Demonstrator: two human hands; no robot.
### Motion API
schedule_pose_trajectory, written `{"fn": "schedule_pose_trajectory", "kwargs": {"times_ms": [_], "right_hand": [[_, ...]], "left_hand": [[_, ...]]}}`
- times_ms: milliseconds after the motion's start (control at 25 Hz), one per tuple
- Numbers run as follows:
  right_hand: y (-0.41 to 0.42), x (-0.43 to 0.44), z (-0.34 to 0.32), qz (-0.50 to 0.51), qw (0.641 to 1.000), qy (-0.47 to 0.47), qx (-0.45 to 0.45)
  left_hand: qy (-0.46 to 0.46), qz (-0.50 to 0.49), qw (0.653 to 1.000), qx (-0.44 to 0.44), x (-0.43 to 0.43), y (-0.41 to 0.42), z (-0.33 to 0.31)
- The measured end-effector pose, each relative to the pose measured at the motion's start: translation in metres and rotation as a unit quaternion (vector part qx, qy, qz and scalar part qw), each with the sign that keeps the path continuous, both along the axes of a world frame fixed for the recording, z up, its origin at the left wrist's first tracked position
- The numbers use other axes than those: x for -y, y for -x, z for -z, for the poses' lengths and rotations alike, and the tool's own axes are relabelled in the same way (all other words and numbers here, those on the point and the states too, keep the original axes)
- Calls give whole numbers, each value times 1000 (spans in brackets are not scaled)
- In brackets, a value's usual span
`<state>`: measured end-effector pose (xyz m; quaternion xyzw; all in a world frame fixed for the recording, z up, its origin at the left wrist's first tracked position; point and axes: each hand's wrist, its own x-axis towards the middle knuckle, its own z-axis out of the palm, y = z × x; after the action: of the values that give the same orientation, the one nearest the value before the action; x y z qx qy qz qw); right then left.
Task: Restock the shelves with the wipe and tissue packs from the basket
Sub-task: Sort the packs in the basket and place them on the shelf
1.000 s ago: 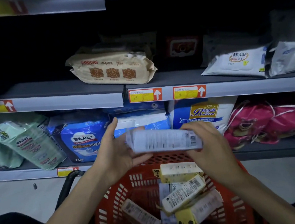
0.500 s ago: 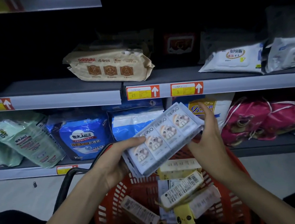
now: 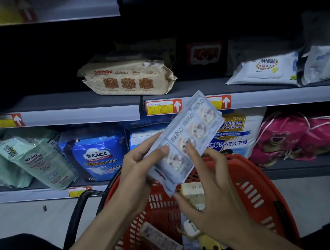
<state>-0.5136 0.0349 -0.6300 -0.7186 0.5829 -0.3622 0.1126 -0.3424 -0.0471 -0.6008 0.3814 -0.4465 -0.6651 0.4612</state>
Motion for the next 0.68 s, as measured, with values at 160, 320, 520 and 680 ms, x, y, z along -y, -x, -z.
{"fn": "schedule_pose_trajectory", "kwargs": {"times_ms": [160,320,520,680], "right_hand": [[-2,0,-11,-13,989,-53,135],[3,10,-17,18,940,-33,340],[19,12,-32,18,908,-18,419],[17,1,-49,56,887,45,456]], "left_hand": [[82,-4,996,24,-7,12,-7],[128,45,990,33,-20,25,-10],[183,72,976,87,-36,28,-16],[275,38,948,152,-32,31,-35]]}}
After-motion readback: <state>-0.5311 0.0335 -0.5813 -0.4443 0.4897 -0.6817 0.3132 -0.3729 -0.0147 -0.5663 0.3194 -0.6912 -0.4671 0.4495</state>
